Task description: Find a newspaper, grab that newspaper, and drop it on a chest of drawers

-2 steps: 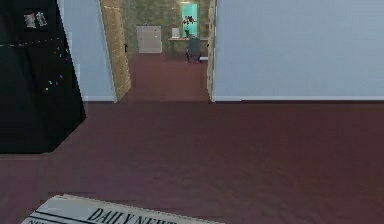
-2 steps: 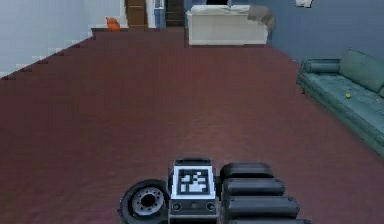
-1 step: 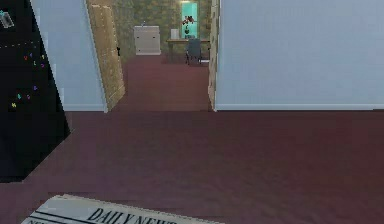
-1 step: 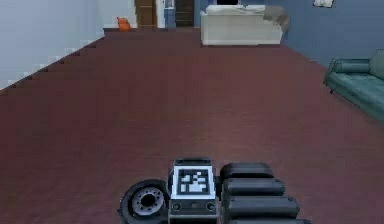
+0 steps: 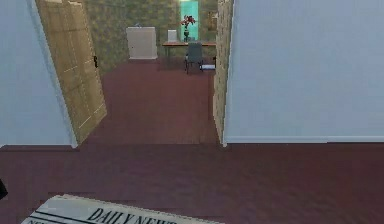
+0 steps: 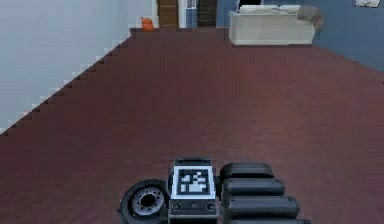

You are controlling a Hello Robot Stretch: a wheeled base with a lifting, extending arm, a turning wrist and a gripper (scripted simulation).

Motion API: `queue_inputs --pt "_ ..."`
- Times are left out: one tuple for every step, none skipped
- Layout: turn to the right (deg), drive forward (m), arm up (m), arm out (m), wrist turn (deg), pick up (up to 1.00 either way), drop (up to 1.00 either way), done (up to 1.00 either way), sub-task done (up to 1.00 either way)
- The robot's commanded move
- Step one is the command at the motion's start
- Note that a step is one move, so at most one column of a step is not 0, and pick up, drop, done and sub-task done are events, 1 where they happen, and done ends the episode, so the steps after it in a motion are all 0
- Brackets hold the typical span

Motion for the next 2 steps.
queue_inputs --pt "-3.0 0.0 0.0 0.0 0.0 0.0 0.0 0.0 0.0" --pt "-6.0 0.0 0.0 0.0 0.0 0.0 0.0 0.0 0.0"
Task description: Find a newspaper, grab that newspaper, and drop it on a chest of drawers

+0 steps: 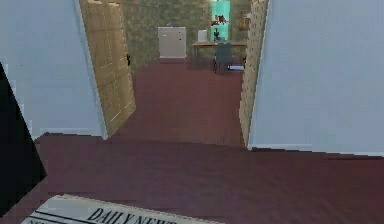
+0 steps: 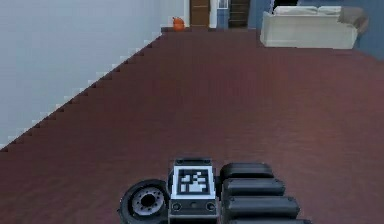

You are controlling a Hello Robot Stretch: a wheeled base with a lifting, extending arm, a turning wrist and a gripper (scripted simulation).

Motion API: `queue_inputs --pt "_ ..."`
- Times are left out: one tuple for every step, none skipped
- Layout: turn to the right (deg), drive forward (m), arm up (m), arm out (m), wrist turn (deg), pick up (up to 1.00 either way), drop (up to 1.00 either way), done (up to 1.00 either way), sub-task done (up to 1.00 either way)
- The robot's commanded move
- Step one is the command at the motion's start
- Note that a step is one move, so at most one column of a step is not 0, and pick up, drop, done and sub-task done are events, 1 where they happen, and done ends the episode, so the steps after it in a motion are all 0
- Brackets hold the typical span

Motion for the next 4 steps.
queue_inputs --pt "0.0 1.0 0.0 0.0 0.0 0.0 0.0 0.0 0.0" --pt "-3.0 0.0 0.0 0.0 0.0 0.0 0.0 0.0 0.0" --pt "0.0 1.0 0.0 0.0 0.0 0.0 0.0 0.0 0.0" --pt "0.0 0.7 0.0 0.0 0.0 0.0 0.0 0.0 0.0"
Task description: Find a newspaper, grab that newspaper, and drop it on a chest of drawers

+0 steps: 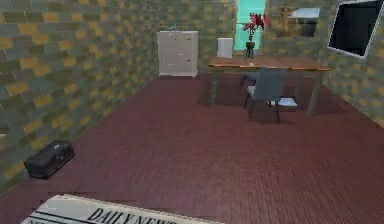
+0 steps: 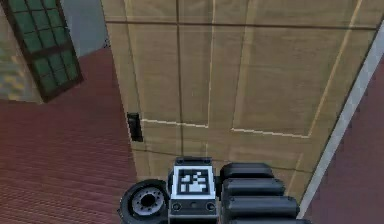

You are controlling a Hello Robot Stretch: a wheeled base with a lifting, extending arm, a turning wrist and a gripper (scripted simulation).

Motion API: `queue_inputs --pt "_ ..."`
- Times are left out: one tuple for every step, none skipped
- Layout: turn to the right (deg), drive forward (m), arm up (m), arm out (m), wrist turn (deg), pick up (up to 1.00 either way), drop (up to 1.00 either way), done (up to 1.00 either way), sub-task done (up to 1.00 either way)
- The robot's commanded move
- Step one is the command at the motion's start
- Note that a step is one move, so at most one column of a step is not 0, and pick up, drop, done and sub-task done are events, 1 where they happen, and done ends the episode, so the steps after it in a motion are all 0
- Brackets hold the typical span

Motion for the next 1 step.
queue_inputs --pt "42.0 0.0 0.0 0.0 0.0 0.0 0.0 0.0 0.0"
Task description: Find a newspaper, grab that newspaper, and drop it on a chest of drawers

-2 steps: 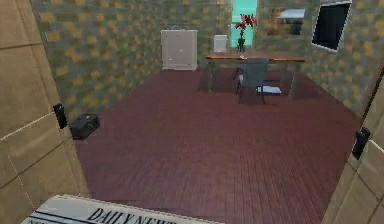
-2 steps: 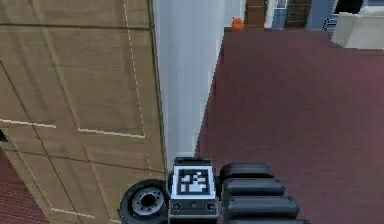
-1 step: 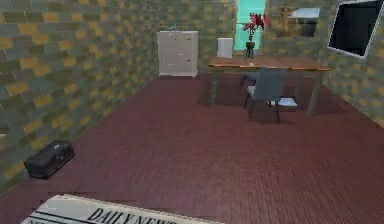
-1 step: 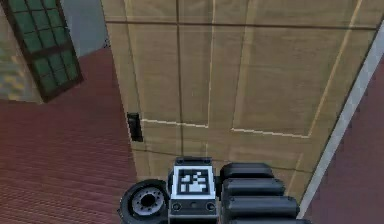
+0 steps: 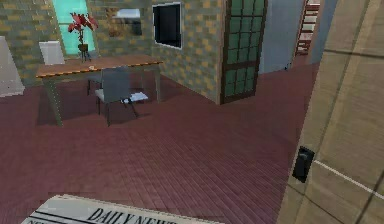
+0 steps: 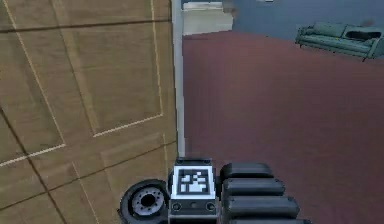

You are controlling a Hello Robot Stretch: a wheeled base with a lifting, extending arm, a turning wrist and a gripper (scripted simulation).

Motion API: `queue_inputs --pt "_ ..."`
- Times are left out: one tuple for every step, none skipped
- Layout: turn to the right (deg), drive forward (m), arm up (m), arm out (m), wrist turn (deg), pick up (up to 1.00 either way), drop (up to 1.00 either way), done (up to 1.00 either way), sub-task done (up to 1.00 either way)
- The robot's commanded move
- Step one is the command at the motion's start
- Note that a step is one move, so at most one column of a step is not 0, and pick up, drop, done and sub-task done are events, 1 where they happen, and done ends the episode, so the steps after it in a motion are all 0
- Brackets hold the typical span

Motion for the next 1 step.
queue_inputs --pt "0.0 0.2 0.0 0.0 0.0 0.0 0.0 0.0 0.0"
